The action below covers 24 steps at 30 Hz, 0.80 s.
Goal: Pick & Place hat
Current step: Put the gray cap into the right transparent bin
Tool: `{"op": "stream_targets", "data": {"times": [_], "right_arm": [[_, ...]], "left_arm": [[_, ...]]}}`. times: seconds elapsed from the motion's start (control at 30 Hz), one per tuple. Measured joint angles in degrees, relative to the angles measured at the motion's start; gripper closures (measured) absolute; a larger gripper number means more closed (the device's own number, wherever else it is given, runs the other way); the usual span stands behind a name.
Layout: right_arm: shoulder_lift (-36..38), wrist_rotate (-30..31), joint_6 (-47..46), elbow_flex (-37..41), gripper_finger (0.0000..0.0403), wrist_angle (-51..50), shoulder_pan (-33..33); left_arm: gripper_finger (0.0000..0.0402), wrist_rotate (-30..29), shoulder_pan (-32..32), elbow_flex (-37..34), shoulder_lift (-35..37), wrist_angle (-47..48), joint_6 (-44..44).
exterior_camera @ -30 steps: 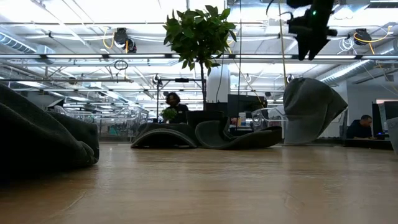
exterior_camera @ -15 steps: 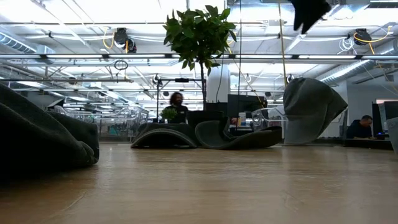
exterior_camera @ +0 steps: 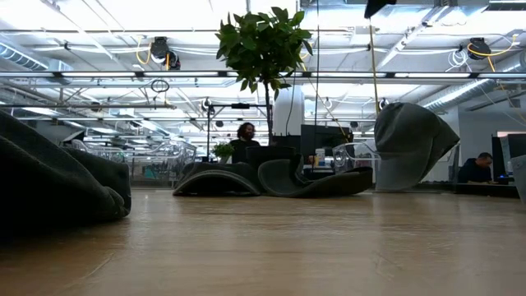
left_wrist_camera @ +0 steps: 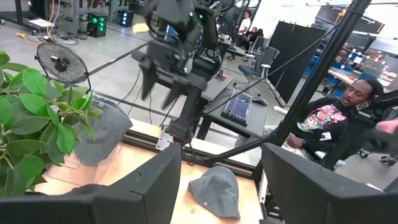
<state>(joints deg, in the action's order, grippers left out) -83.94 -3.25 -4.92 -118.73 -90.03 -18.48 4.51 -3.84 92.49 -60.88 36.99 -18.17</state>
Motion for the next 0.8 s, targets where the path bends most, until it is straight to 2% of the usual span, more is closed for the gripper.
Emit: {"op": "stream_targets", "data": {"times": [0.2,0.33,0.6,0.8], "right_arm": [[-1.5,-8.1,2.8,0.5,0.0151,0.1,5.5],[-1.1,-13.3,0.3,4.2,0.0151,0.1,7.9],[3.0,-13.3,-5.6,19.4,0.0151,0.0,13.2],[5.6,-13.4,-5.5,29.3,0.0151,0.0,16.7]], "left_arm": [[0.0167,1.1,0.0,0.0,0.0,0.0,-0.1],[0.0167,3.6,0.0,0.0,0.0,0.0,-0.4],[0.0167,6.5,0.0,0.0,0.0,0.0,-0.4],[0.0167,7.7,0.0,0.0,0.0,0.0,-1.5]]}}
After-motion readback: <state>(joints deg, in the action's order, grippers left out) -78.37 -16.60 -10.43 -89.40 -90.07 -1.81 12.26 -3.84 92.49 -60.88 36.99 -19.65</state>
